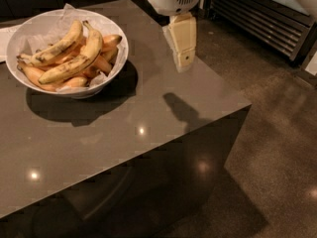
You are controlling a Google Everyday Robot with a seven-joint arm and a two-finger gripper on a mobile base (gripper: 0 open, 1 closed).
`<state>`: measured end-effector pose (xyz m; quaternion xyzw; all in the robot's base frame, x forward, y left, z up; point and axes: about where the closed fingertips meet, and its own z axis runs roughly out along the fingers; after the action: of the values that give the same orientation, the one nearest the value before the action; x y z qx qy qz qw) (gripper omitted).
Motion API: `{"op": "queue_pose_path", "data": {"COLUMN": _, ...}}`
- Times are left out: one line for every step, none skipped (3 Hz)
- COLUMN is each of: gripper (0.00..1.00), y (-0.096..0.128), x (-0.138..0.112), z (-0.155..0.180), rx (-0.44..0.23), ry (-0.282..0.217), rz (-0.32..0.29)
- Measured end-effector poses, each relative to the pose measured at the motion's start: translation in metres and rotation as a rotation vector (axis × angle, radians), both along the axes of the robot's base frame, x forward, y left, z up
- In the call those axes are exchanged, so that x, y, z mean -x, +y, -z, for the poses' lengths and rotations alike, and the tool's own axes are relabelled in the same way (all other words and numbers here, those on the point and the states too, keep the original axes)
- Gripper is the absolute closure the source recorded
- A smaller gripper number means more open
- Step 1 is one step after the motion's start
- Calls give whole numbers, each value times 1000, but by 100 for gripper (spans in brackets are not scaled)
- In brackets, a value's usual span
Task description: Pick banana from white bowl
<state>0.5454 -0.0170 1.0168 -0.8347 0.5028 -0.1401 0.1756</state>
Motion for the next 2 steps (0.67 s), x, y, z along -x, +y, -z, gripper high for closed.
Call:
{"op": "queue_pose_path", "data": {"gripper": 0, "y": 0, "x": 0, "z": 0, "rx": 0, "ry": 0, "rz": 0}}
{"op": "queue_pose_path", "data": {"gripper": 0, "y": 28, "x": -13, "z": -1, "rx": 12, "ry": -11, "rz": -70}}
